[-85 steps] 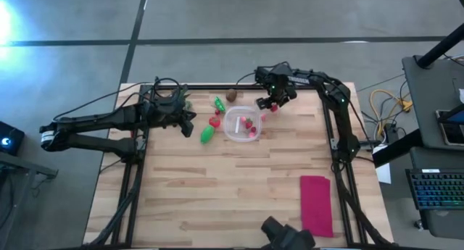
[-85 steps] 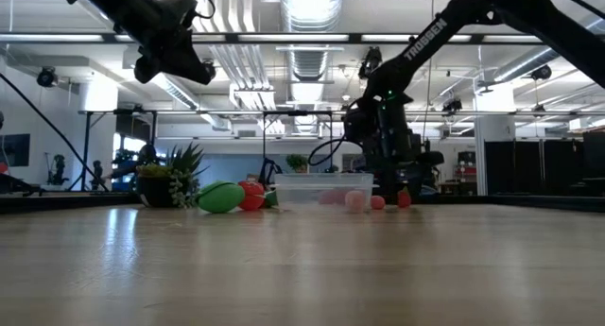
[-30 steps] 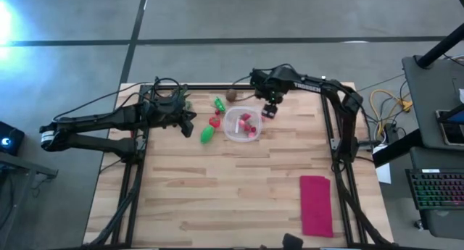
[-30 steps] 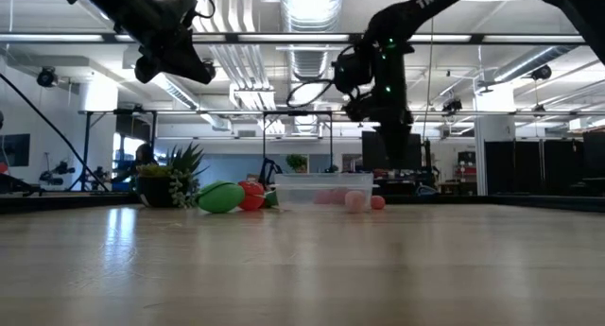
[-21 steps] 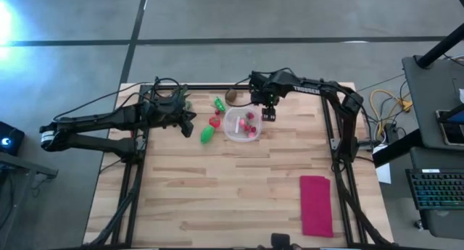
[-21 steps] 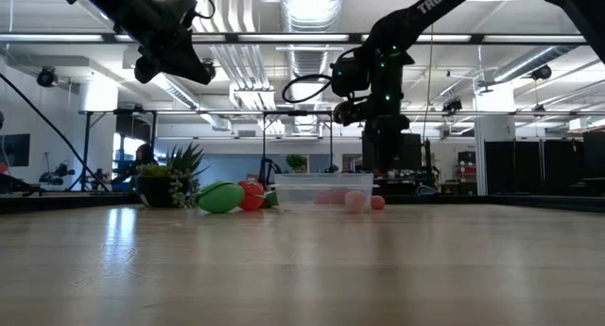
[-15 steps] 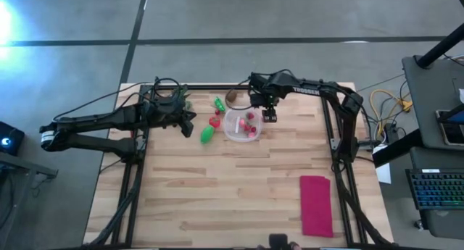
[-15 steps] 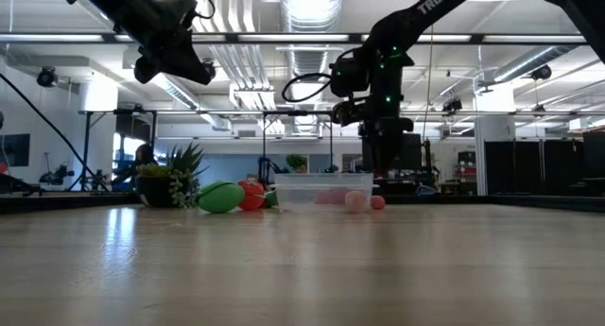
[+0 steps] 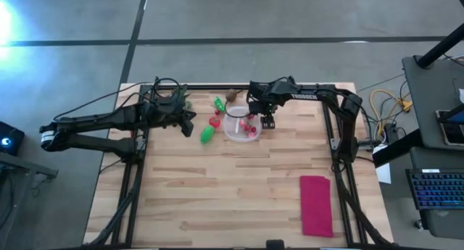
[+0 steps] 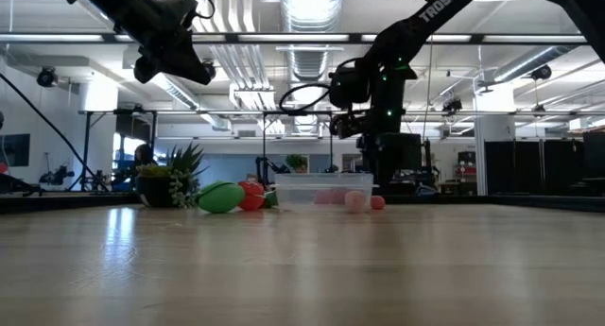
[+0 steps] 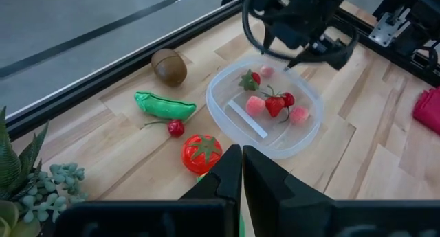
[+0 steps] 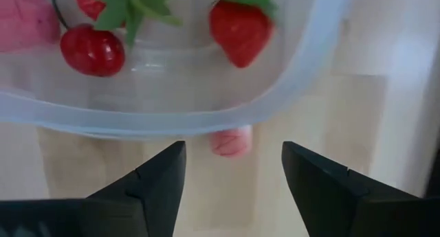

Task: Pick and placing Produce into tupperware
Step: Put the peach into the transparent bin

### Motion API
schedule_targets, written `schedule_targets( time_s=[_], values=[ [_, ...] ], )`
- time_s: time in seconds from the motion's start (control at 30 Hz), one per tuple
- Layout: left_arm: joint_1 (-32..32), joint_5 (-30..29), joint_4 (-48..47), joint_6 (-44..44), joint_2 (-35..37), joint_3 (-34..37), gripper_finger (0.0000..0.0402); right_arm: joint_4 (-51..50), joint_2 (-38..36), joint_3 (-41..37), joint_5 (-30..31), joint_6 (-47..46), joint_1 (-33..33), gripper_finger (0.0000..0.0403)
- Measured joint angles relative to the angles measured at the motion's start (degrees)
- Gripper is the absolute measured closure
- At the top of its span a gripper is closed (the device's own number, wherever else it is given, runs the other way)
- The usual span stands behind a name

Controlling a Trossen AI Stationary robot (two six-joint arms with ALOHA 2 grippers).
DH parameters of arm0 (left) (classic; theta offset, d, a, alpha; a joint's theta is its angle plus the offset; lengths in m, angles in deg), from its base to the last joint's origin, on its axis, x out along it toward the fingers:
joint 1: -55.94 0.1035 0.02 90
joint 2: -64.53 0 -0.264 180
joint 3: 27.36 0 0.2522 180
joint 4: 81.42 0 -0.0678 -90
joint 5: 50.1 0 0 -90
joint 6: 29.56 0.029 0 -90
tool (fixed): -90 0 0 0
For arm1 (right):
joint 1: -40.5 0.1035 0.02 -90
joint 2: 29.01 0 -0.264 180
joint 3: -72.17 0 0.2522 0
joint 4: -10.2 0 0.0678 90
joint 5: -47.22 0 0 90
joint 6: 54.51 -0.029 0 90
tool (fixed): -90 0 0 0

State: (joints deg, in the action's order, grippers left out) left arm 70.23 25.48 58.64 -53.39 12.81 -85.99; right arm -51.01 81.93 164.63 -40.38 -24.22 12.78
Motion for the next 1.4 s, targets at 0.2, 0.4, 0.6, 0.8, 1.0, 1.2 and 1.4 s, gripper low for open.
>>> schedule_targets(
  time_s=[0.2,0.4,0.6,0.8,1.0,1.2,1.4],
  values=[
    [0.01,0.0,0.07,-1.34,0.0,0.0,0.0402,1.64,0.0,-3.28,0.04,-3.66,0.32,0.0169],
    [0.01,0.0,0.05,-1.38,0.0,0.0,0.0401,4.35,0.0,-3.67,0.19,-7.02,0.34,0.0175],
    [-0.01,0.0,0.01,-1.4,0.0,0.01,0.0402,5.84,0.0,-3.57,0.2,-7.54,0.34,0.0183],
    [0.01,0.02,-0.01,-1.36,0.0,0.02,0.0401,5.95,0.0,-3.85,0.17,-8.43,0.34,0.0207],
    [0.01,0.0,-0.15,-1.32,0.0,0.04,0.0402,6.07,0.0,-3.85,0.15,-8.43,0.34,0.0241],
    [-0.01,-0.21,-0.12,-1.31,0.0,0.1,0.0402,6.34,0.0,-4.06,-0.39,-8.72,0.34,0.0267],
    [-0.01,-0.63,-0.12,-1.29,0.0,0.11,0.0401,6.37,1.06,-4.7,-2.38,-10.54,0.39,0.0271]
  ],
)
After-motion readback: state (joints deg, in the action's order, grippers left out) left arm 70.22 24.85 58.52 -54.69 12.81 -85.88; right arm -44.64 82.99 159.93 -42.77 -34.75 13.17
